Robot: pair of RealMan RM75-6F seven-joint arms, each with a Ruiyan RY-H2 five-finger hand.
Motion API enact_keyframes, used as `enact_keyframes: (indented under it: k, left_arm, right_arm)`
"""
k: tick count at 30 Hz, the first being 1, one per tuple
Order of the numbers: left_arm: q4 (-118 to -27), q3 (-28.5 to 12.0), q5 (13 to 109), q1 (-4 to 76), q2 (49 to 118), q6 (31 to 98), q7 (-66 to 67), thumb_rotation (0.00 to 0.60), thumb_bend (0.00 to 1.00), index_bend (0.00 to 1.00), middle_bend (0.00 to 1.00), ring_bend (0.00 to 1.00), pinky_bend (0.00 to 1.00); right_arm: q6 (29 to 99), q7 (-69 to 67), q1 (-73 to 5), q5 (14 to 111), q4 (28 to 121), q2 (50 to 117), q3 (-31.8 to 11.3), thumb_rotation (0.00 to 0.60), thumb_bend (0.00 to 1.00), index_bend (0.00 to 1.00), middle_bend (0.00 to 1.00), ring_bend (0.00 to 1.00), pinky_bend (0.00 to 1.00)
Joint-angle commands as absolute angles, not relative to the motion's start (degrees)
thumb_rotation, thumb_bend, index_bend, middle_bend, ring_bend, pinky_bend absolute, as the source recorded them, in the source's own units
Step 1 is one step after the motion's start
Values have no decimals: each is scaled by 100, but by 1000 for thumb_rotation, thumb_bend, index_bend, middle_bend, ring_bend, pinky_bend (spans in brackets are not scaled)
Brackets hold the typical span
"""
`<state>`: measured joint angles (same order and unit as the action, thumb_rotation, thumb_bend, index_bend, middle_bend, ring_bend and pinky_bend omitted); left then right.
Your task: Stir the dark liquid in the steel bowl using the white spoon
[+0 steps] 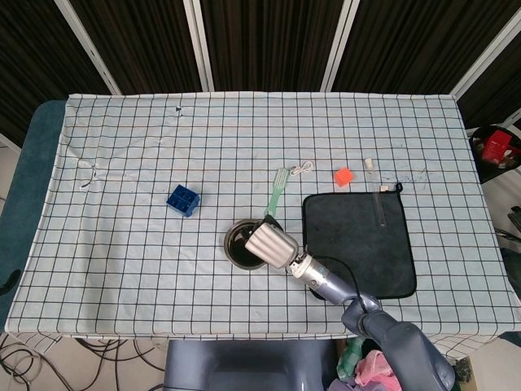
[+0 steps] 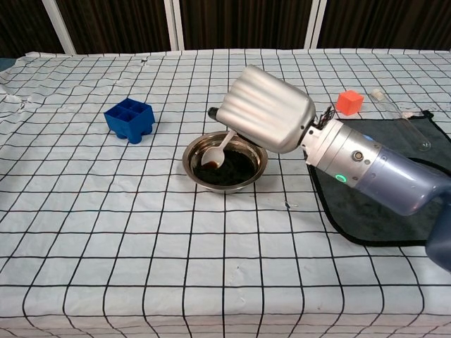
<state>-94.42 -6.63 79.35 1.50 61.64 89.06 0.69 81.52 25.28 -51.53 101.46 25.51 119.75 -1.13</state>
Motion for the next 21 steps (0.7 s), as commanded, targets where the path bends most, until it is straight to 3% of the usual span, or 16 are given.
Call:
enact_keyframes:
  k: [1, 21]
  left_arm:
    - [-9441, -661, 7936, 153, 6166, 8901, 77, 600, 220, 96, 8, 0, 18]
    - [-9459, -659, 7954, 136, 6182, 8953, 130, 600, 220, 96, 8, 0, 18]
  right_arm:
    - [8149, 2490, -5155, 10120, 2457, 11996, -119, 600, 402, 763, 886, 1000, 1000]
    - [8434, 2458, -5021, 10227, 2404, 11759, 103, 600, 403, 775, 886, 1000, 1000]
